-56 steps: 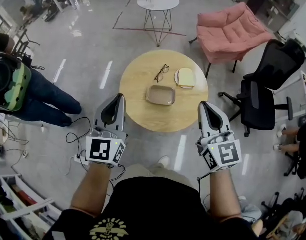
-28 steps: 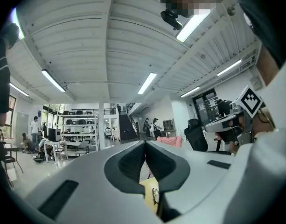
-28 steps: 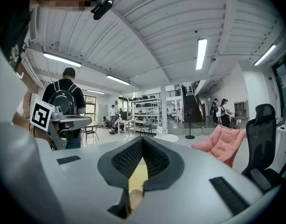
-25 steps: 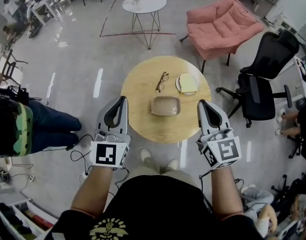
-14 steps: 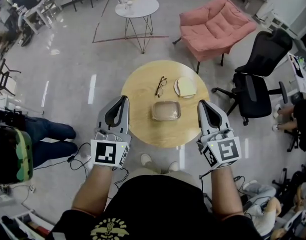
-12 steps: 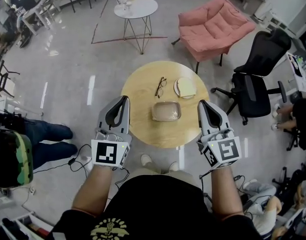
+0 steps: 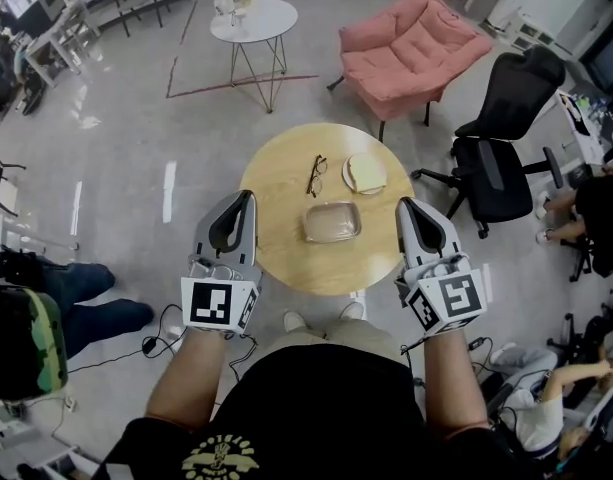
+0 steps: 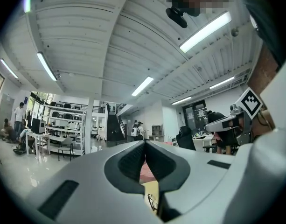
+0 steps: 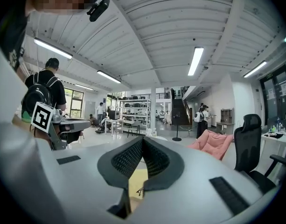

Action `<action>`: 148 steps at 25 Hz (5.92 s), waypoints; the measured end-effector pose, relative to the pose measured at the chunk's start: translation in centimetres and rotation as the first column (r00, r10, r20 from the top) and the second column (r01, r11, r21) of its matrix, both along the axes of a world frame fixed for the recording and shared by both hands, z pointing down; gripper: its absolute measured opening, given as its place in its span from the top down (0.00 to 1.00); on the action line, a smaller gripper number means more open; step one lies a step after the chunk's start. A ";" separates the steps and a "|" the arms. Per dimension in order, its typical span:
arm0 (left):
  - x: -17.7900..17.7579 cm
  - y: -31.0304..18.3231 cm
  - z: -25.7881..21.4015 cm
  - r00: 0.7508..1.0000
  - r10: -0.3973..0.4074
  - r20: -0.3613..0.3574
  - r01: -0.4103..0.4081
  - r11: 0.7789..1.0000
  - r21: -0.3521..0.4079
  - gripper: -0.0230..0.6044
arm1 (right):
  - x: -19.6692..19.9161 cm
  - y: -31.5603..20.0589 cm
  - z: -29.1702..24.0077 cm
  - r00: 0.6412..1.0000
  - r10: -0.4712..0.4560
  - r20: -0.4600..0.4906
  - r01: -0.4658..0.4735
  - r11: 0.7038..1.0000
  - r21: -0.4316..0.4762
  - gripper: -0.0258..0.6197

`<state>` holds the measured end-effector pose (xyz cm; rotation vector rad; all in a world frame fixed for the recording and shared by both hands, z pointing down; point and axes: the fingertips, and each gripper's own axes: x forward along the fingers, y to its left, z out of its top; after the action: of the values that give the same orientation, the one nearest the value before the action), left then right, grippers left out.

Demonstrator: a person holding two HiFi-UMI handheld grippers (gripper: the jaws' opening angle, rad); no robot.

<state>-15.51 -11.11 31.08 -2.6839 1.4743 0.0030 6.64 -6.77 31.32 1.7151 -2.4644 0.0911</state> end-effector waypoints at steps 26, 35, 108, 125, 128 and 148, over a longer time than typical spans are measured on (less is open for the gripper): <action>1.1 -3.7 3.8 0.999 -0.035 0.015 0.036 0.990 -0.140 0.94 | 0.9 -6.0 3.7 0.995 -0.083 0.050 0.087 0.993 -0.080 0.94; 0.4 -5.4 6.0 0.995 -0.099 -0.019 0.092 0.971 -0.223 0.94 | 0.4 -8.7 5.9 0.989 -0.139 0.039 0.144 0.981 -0.132 0.94; 11.0 -5.1 42.4 0.999 -0.010 -0.046 -0.039 0.353 -0.935 0.78 | 6.1 -9.1 39.9 0.986 -0.096 0.134 0.165 0.607 -0.777 0.82; 11.5 -5.1 43.0 0.989 -0.062 -0.136 -0.107 0.342 -0.934 0.84 | 5.5 -9.0 41.5 0.979 -0.069 0.193 0.198 0.567 -0.800 0.80; 11.5 -5.1 43.0 0.987 -0.070 -0.147 -0.115 0.340 -0.933 0.84 | 6.0 -9.2 41.6 0.981 -0.055 0.188 0.186 0.567 -0.802 0.79; 11.9 -5.0 42.1 0.989 -0.026 -0.144 -0.125 0.367 -0.922 0.88 | 6.2 -8.8 41.6 0.990 -0.050 0.130 0.135 0.570 -0.810 0.93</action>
<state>-3.62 -16.07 73.19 -3.6309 1.7867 -1.0035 12.81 -15.54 72.89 1.1441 -1.9854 1.1396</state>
